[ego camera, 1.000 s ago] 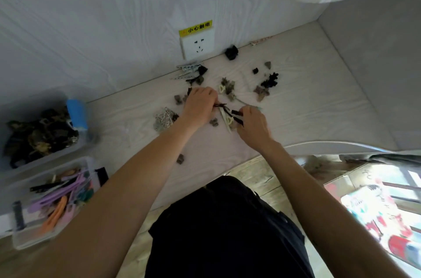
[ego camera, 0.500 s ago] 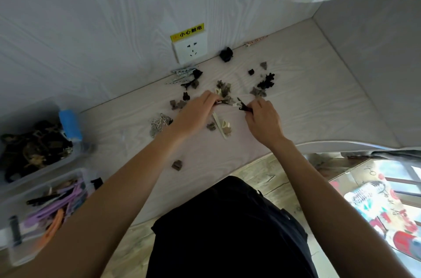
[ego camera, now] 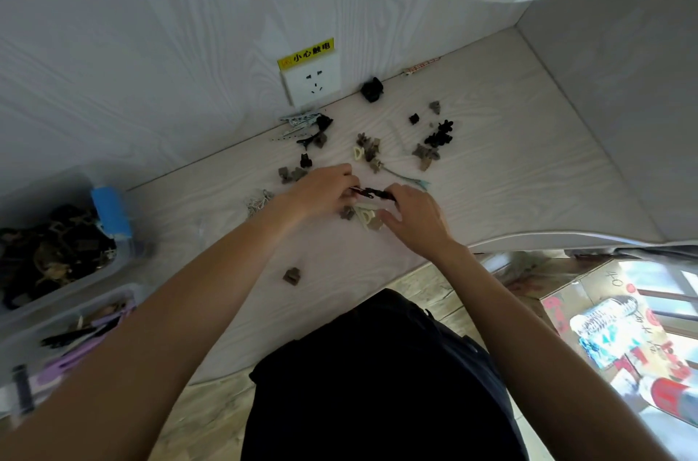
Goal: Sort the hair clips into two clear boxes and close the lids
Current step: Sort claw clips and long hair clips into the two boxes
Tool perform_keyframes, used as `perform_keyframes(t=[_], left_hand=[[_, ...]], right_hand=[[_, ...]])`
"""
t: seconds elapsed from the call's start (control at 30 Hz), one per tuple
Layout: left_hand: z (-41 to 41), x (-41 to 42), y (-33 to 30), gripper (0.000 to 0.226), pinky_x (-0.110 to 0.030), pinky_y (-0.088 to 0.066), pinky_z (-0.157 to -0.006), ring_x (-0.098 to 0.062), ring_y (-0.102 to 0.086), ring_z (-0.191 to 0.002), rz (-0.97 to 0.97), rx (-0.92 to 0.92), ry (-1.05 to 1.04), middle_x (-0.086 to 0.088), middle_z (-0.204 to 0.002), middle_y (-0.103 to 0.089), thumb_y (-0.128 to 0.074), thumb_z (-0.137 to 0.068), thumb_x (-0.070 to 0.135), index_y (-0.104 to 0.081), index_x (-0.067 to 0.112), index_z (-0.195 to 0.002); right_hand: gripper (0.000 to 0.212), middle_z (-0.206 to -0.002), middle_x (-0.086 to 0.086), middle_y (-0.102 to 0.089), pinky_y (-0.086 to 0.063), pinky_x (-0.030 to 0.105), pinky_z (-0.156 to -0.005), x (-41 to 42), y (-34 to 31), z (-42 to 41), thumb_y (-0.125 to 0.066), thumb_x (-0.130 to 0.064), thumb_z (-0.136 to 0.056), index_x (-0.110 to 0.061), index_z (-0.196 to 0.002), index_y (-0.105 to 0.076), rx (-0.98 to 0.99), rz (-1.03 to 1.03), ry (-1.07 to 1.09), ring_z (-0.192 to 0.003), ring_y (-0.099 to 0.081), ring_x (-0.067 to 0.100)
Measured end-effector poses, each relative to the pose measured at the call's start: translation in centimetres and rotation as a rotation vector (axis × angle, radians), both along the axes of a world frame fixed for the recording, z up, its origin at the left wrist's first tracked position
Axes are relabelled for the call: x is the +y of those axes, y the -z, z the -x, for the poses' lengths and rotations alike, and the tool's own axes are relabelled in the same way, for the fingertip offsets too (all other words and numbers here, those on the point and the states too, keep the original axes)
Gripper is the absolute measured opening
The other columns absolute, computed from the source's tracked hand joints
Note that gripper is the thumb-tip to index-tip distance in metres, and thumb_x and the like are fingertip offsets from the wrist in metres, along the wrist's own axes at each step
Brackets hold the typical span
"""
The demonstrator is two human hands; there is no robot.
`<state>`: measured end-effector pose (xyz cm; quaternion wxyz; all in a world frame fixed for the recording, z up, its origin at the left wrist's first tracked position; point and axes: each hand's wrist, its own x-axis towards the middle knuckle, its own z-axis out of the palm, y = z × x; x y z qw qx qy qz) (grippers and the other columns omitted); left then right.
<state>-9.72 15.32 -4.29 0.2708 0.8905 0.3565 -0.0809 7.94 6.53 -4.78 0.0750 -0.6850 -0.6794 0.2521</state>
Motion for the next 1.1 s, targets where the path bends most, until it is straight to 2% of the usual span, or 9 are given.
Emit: perform_keyframes(t=[0.1,0.23,0.37,0.47,0.6,0.8,0.9,0.97,1.1], left_hand=[[0.7,0.4,0.1,0.033,-0.032,-0.045,-0.073,-0.022,-0.055,-0.088,-0.038,0.0,-0.016,-0.008,-0.103,-0.054,-0.053,-0.092,0.032,-0.06,0.007,-0.112],[2.0,-0.1,0.6,0.036,-0.033,-0.045,-0.071,-0.021,-0.051,-0.086,-0.175,-0.021,-0.131,-0.009,-0.099,-0.053,-0.052,-0.092,0.036,-0.06,0.004,-0.105],[2.8,-0.9,0.9,0.034,-0.033,-0.049,-0.073,-0.021,-0.052,-0.089,-0.246,-0.109,-0.144,-0.009,-0.1,-0.055,-0.061,-0.085,0.029,-0.059,0.004,-0.108],[2.7,-1.2,1.0,0.034,-0.032,-0.046,-0.085,-0.022,-0.05,-0.1,-0.237,-0.089,-0.085,-0.009,-0.109,-0.055,-0.063,-0.084,0.024,-0.06,0.006,-0.112],[2.1,-1.1,0.9,0.028,-0.03,-0.04,-0.092,-0.021,-0.046,-0.11,-0.296,-0.046,-0.08,-0.007,-0.119,-0.054,-0.055,-0.091,0.021,-0.057,0.008,-0.115],[2.3,-1.9,0.6,0.014,-0.036,-0.043,-0.074,-0.027,-0.053,-0.092,-0.407,0.05,-0.184,-0.012,-0.091,-0.066,-0.051,-0.091,0.01,-0.057,0.004,-0.102],[1.7,-3.0,0.6,0.02,-0.036,-0.037,-0.087,-0.027,-0.049,-0.101,-0.365,0.121,-0.228,-0.01,-0.1,-0.063,-0.046,-0.093,0.01,-0.053,0.006,-0.111],[1.6,-3.6,0.6,0.024,-0.036,-0.036,-0.091,-0.027,-0.05,-0.104,-0.349,0.127,-0.271,-0.01,-0.105,-0.062,-0.04,-0.096,0.018,-0.053,0.005,-0.112],[2.1,-4.7,-0.4,0.027,-0.033,-0.042,-0.074,-0.024,-0.057,-0.089,-0.291,0.084,-0.41,-0.009,-0.097,-0.064,-0.034,-0.099,0.022,-0.053,0.007,-0.108]], right_hand=[[0.028,-0.089,0.01,-0.062,-0.045,0.035,-0.072,-0.1,0.6,-0.2,-0.063,-0.031,-0.085,-0.013,-0.106,-0.06,-0.067,-0.051,-0.033,-0.083,-0.06,0.03],[0.018,-0.081,0.012,-0.063,-0.045,0.033,-0.064,0.8,0.8,-0.3,-0.065,-0.026,-0.083,-0.011,-0.093,-0.064,-0.1,-0.127,-0.005,-0.073,-0.061,0.032],[0.017,-0.091,0.013,-0.063,-0.045,0.034,-0.069,1.2,0.0,-1.9,-0.055,-0.018,-0.088,-0.007,-0.099,-0.062,-0.158,-0.176,0.129,-0.075,-0.061,0.033],[0.023,-0.108,0.013,-0.061,-0.045,0.035,-0.074,2.1,-0.7,-2.5,-0.055,-0.019,-0.088,-0.008,-0.108,-0.06,-0.166,-0.174,0.211,-0.085,-0.061,0.033],[0.026,-0.115,0.014,-0.055,-0.043,0.036,-0.077,3.7,-0.3,-2.0,-0.054,-0.026,-0.091,-0.008,-0.11,-0.057,-0.202,-0.046,0.148,-0.09,-0.058,0.031],[0.017,-0.093,0.016,-0.062,-0.039,0.035,-0.069,3.4,-1.3,-2.2,-0.05,-0.019,-0.093,-0.003,-0.096,-0.057,-0.197,-0.189,0.103,-0.086,-0.057,0.032],[0.016,-0.085,0.016,-0.062,-0.036,0.033,-0.067,2.9,-1.9,-0.8,-0.049,-0.018,-0.093,-0.004,-0.096,-0.054,-0.13,-0.158,0.048,-0.088,-0.053,0.031],[0.018,-0.091,0.018,-0.062,-0.039,0.036,-0.07,3.1,-1.8,0.4,-0.045,-0.018,-0.095,-0.003,-0.102,-0.053,-0.113,-0.109,-0.033,-0.092,-0.052,0.032],[0.022,-0.103,0.017,-0.061,-0.04,0.037,-0.069,5.2,-1.6,1.8,-0.038,-0.018,-0.099,-0.003,-0.11,-0.049,-0.093,-0.085,-0.142,-0.09,-0.058,0.034]])
